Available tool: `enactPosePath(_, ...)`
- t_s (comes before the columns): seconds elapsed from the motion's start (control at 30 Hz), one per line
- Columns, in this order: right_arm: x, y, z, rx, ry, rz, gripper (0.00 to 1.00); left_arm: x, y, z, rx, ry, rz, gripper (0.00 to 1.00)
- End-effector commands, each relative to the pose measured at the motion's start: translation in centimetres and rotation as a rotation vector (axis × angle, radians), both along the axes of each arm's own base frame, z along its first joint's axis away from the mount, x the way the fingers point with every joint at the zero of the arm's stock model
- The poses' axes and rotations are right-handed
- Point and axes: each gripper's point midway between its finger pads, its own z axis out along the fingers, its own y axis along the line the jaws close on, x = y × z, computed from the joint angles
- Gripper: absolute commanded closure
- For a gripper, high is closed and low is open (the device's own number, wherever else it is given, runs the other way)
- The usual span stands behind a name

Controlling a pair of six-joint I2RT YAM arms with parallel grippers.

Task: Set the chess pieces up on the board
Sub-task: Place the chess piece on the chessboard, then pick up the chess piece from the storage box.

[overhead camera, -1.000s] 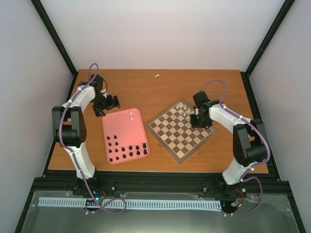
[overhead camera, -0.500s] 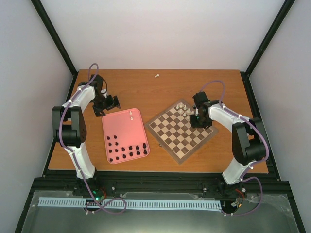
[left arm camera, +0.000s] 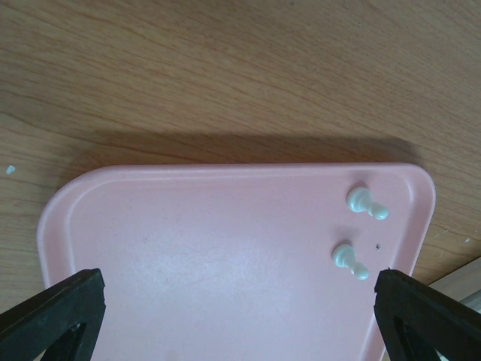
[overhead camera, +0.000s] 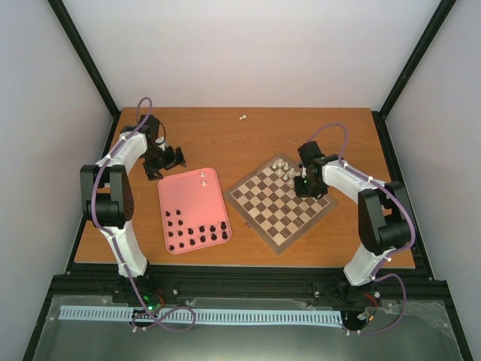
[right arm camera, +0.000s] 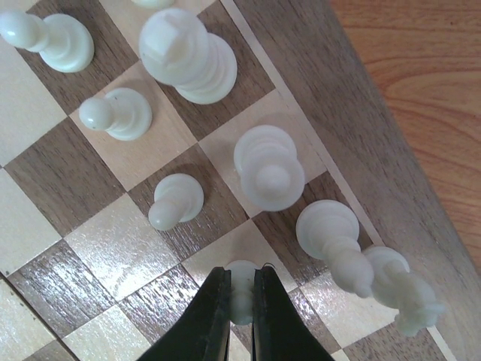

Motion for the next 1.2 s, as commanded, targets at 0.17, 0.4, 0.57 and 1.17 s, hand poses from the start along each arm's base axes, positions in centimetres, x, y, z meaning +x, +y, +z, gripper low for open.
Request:
enactPosePath(0.17, 0.5, -0.4, -0.4, -0.015, 0.003, -0.006, 0.93, 0.8, -0.3, 0.6, 0.007, -0.018, -0.021, 0.0)
enactPosePath(0.4, -0.2, -0.4, 0.3, -0.001, -0.007, -0.001, 0.85, 0.6, -0.3, 0.4, 0.005, -0.014, -0.02, 0.0)
enactPosePath(0.57, -0.6, 0.1, 1.7, 0.041, -0.022, 0.014, 0.75, 0.7, -0.3, 0.5, 0.005, -0.019, -0.02, 0.0)
enactPosePath(1.17, 0.8, 15.3, 11.8, 0.202, -0.171, 0.363, 0.44, 0.6, -0.2, 0.5, 0.011, -0.018, -0.022, 0.0)
